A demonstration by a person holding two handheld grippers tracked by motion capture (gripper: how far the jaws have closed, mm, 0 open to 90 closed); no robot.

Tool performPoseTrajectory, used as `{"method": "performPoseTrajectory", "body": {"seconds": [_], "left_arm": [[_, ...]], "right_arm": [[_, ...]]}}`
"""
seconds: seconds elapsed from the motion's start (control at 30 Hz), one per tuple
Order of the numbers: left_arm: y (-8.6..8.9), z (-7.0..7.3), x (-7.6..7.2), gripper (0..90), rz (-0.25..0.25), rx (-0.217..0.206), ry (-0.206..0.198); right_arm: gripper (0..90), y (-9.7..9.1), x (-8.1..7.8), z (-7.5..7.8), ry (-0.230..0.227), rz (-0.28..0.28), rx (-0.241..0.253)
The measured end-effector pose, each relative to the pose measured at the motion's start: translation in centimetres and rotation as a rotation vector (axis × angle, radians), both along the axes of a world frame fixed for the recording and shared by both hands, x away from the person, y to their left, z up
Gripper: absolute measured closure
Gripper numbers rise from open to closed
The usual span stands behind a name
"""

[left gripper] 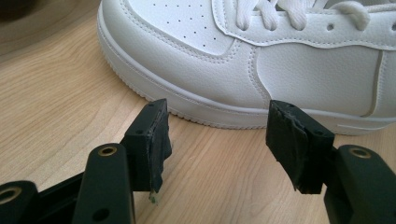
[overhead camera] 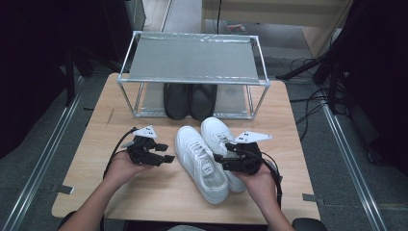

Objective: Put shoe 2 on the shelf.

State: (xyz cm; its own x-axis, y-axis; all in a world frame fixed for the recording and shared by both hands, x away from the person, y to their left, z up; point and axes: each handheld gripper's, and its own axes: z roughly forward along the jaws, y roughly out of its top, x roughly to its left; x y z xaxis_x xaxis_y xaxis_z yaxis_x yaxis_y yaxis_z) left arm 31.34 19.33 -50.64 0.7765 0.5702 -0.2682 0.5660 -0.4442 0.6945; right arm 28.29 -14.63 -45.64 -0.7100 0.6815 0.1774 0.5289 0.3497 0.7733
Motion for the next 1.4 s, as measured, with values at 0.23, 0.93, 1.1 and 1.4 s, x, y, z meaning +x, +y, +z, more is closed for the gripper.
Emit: {"method": "performPoseTrajectory", "body": {"seconds": [0.23, 0.93, 1.1, 1.4], "left_arm": [[0.0, 0.0, 0.0, 39.8, 0.0, 0.001, 0.005], [0.1, 0.1, 0.1, 40.0, 0.011, -0.011, -0.009], [0.3, 0.3, 0.1, 40.2, 0.025, -0.016, -0.029], [0.7, 0.3, 0.1, 40.0, 0.03, -0.01, -0.028]], "right_arm": [[35.6, 0.6, -0.1, -0.7, 0.0, -0.026, -0.014], [51.7, 1.5, -0.5, -1.7, -0.004, -0.032, -0.073], [60.3, 2.0, -0.6, -1.7, -0.023, -0.029, -0.118], [72.6, 1.5, -0.1, -1.4, 0.033, -0.031, -0.08]]}}
